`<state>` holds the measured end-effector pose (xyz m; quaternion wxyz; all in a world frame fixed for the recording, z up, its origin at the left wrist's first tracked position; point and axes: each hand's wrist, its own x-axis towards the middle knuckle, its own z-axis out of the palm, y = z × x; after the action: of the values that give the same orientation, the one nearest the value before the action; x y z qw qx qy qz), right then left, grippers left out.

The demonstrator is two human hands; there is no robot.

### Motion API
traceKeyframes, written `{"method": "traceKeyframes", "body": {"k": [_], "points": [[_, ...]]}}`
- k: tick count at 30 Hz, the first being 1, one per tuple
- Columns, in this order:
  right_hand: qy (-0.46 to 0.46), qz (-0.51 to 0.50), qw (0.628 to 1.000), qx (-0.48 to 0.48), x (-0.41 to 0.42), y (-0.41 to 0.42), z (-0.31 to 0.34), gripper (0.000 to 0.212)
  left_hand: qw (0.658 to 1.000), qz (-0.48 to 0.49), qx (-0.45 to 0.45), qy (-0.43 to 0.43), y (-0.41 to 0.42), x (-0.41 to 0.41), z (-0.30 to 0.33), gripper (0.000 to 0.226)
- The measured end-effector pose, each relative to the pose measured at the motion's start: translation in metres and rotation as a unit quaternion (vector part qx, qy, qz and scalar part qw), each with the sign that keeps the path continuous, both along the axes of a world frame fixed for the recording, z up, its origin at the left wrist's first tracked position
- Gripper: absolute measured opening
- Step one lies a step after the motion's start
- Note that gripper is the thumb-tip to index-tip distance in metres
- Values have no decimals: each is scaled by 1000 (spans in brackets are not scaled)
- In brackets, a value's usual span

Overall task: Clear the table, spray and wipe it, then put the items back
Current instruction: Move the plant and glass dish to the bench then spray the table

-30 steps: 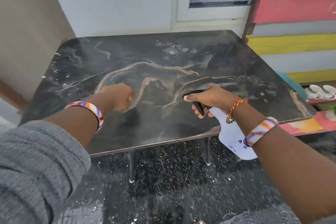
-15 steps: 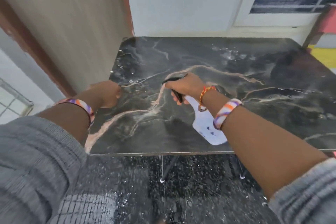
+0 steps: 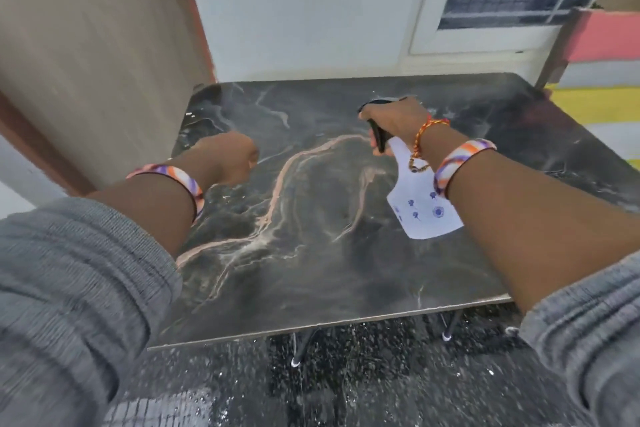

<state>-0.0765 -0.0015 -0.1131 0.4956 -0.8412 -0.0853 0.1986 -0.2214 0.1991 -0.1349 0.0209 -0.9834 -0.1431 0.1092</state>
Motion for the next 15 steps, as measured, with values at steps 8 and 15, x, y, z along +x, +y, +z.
{"method": "traceKeyframes", "body": {"k": [8, 15], "points": [[-35, -99, 994, -15, 98, -148, -3, 28, 994, -108, -16, -15, -128, 123, 2, 32], [10, -176, 984, 24, 161, -307, -8, 24, 975, -212, -57, -15, -272, 233, -4, 27]]}}
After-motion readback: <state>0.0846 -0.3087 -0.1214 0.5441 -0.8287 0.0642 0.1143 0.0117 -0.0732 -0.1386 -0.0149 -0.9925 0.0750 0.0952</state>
